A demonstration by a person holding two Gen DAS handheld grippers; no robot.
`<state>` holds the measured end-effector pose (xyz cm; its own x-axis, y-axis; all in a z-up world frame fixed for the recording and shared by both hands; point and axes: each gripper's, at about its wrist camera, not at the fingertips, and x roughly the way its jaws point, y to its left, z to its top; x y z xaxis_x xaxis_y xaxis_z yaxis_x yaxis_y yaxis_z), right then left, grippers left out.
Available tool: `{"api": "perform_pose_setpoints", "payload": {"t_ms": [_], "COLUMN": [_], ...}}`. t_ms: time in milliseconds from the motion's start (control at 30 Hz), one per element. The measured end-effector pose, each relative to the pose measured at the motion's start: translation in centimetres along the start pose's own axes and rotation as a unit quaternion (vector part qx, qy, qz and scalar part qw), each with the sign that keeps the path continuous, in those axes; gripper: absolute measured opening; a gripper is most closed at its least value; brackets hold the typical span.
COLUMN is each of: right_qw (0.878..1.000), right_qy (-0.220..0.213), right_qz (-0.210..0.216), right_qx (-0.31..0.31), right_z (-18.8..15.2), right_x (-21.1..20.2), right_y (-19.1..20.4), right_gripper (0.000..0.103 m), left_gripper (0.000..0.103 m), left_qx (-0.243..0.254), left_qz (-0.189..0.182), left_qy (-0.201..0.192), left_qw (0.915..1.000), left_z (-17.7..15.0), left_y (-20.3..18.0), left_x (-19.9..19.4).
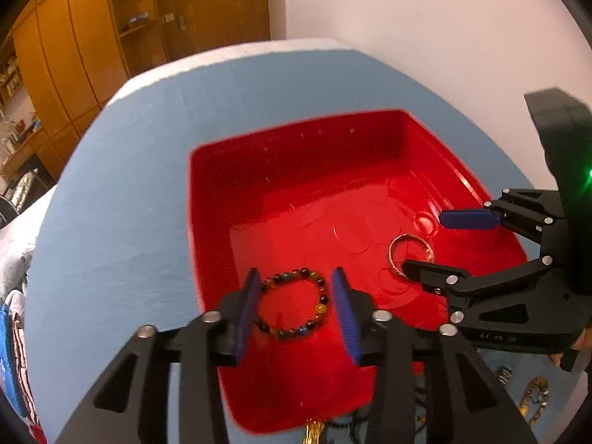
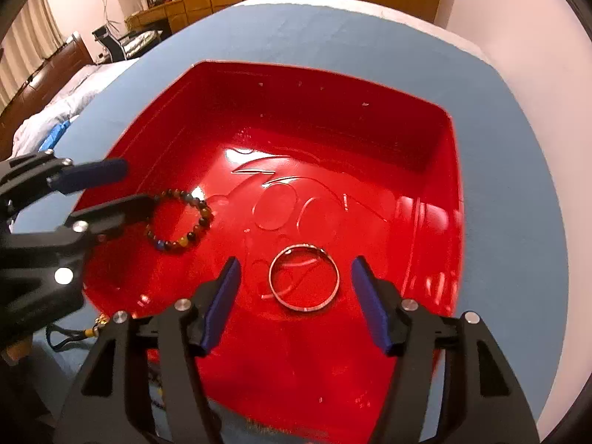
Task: Organize jewelry
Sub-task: 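Carry both items into the red box and open both tools, then withdraw both tools from the box toward the remaining jewelry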
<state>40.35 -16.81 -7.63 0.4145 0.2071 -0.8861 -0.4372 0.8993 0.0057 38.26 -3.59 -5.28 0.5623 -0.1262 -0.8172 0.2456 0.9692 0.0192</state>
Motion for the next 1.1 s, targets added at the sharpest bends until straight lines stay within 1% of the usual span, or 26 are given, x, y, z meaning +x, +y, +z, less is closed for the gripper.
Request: {"api": "perform_pose_setpoints", "payload": {"t_ms": [67,133,167,200,267,333,400,467,567,633,667,767,867,967,1100], "right_qw": [1.000,0.999,0.999,0.998,0.997,0.995,0.994,0.992,0.991,0.990,0.990,0.990,0.989,0.989,0.989], "right_qy": [-0.015,-0.032,-0.045,-0.055,-0.077,-0.095,-0.111,-0.124,-0.130,-0.133,-0.132,-0.128,-0.124,-0.114,-0.105], "right_qz": [-0.003,-0.009,-0.012,-0.012,-0.010,-0.002,0.006,0.012,0.014,0.012,0.011,0.006,0.003,0.004,0.008], "right_qx": [0.000,0.001,0.002,0.003,0.008,0.014,0.020,0.029,0.033,0.042,0.047,0.061,0.076,0.093,0.108], "right_z": [-0.5,-1.2,-1.8,-2.2,-3.8,-5.5,-7.4,-9.7,-12.9,-15.9,-17.0,-20.3,-23.2,-25.4,-27.4], "right_x": [-1.9,-3.8,-5.3,-6.4,-9.1,-11.6,-13.7,-15.7,-17.4,-18.3,-18.5,-18.4,-18.2,-17.7,-17.2], "right_y": [-0.1,0.0,0.1,0.1,0.2,0.4,0.7,1.0,1.9,2.1,2.3,2.7,3.2,3.3,3.1], "right_gripper": [0.069,0.079,0.082,0.088,0.090,0.091,0.091,0.091,0.091,0.091,0.091,0.091,0.091,0.091,0.091], "left_gripper": [0.063,0.071,0.075,0.077,0.086,0.091,0.092,0.093,0.094,0.094,0.095,0.095,0.095,0.095,0.095], "left_qx": [0.000,0.002,0.002,0.003,0.002,0.001,0.005,0.010,0.015,0.015,0.017,0.014,0.013,0.006,0.005], "left_qz": [0.006,0.016,0.021,0.025,0.032,0.031,0.028,0.022,0.004,-0.010,-0.016,-0.036,-0.040,-0.054,-0.054], "left_qy": [-0.020,-0.039,-0.051,-0.059,-0.074,-0.084,-0.087,-0.089,-0.083,-0.075,-0.073,-0.066,-0.062,-0.049,-0.036], "left_qw": [0.9998,0.9991,0.9985,0.9979,0.9967,0.9960,0.9958,0.9958,0.9965,0.9970,0.9971,0.9971,0.9972,0.9973,0.9979], "left_z": [-0.2,-0.2,-0.4,-0.7,-1.6,-2.8,-4.0,-6.0,-9.2,-11.3,-11.9,-15.2,-17.3,-19.2,-21.2], "left_y": [0.2,0.3,0.4,0.4,0.3,0.0,-0.3,-0.9,-2.3,-3.2,-3.5,-4.9,-6.2,-7.3,-8.9], "left_x": [-2.2,-4.1,-5.5,-6.7,-9.1,-11.4,-12.9,-14.6,-16.3,-17.1,-17.3,-18.3,-18.3,-17.7,-16.4]}}
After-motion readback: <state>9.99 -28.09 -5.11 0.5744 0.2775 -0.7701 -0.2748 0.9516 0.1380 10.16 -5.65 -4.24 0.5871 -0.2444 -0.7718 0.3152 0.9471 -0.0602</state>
